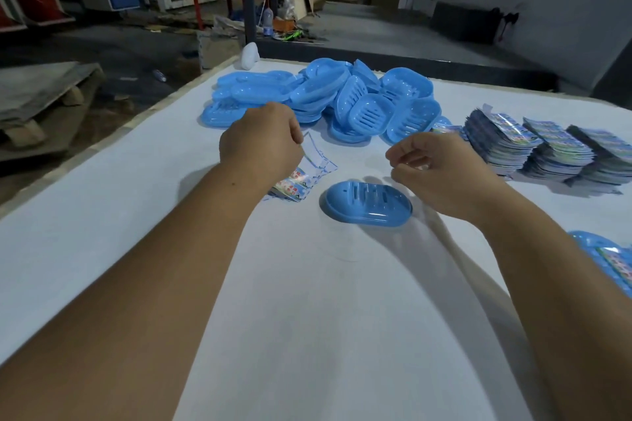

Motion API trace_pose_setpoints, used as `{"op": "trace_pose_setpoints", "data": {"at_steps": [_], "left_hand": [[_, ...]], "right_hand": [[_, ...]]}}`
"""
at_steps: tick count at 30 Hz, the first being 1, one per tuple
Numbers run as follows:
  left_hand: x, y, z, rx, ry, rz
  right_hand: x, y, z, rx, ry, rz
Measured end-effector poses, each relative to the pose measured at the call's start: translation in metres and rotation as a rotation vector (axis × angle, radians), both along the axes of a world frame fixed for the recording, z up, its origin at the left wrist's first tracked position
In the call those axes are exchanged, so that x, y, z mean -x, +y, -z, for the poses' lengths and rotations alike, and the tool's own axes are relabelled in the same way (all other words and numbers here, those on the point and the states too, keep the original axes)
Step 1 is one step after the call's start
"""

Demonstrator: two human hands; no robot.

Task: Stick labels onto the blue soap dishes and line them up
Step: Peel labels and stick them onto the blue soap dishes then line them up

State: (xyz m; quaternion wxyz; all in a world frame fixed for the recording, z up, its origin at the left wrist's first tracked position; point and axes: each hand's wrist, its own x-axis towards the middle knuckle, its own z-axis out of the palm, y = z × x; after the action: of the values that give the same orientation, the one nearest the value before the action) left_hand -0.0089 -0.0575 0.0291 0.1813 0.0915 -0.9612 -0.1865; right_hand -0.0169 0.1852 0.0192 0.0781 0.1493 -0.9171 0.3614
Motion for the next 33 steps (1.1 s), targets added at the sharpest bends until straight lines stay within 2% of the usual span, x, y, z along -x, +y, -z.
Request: {"op": "trace_pose_setpoints", "data": {"at_steps": [4, 7, 11, 14, 17, 22, 27, 33], "left_hand": [[0.000, 0.008, -0.006, -0.419, 0.154, 0.119], [0.000, 0.014, -0.009, -0.648, 0.217, 0.139], [0.000, 0.021, -0.009, -0.950, 0.218, 0.204], [-0.003, 0.029, -0.006, -1.102, 0.164, 0.283], [-0.005, 0.035, -0.004, -1.123, 0.108, 0.335], [-0.010, 0.040, -0.003, -0.990, 0.012, 0.336], [-0.014, 0.042, -0.005, -0.883, 0.005, 0.349], [-0.018, 0.046, -0.005, -0.868, 0.033, 0.429]], "right_hand": [[-0.001, -0.006, -0.001, 0.054, 0.035, 0.007], [-0.003, -0.011, -0.001, 0.139, 0.027, -0.007], [-0.005, -0.016, -0.001, 0.235, -0.051, -0.067], [-0.003, -0.016, -0.002, 0.314, -0.088, -0.046], [0.003, -0.011, -0.001, 0.347, -0.090, 0.009], [0.011, -0.005, 0.002, 0.364, -0.136, 0.077], [0.010, -0.005, 0.002, 0.347, -0.153, 0.092], [0.004, -0.008, 0.002, 0.410, -0.101, 0.140]]}}
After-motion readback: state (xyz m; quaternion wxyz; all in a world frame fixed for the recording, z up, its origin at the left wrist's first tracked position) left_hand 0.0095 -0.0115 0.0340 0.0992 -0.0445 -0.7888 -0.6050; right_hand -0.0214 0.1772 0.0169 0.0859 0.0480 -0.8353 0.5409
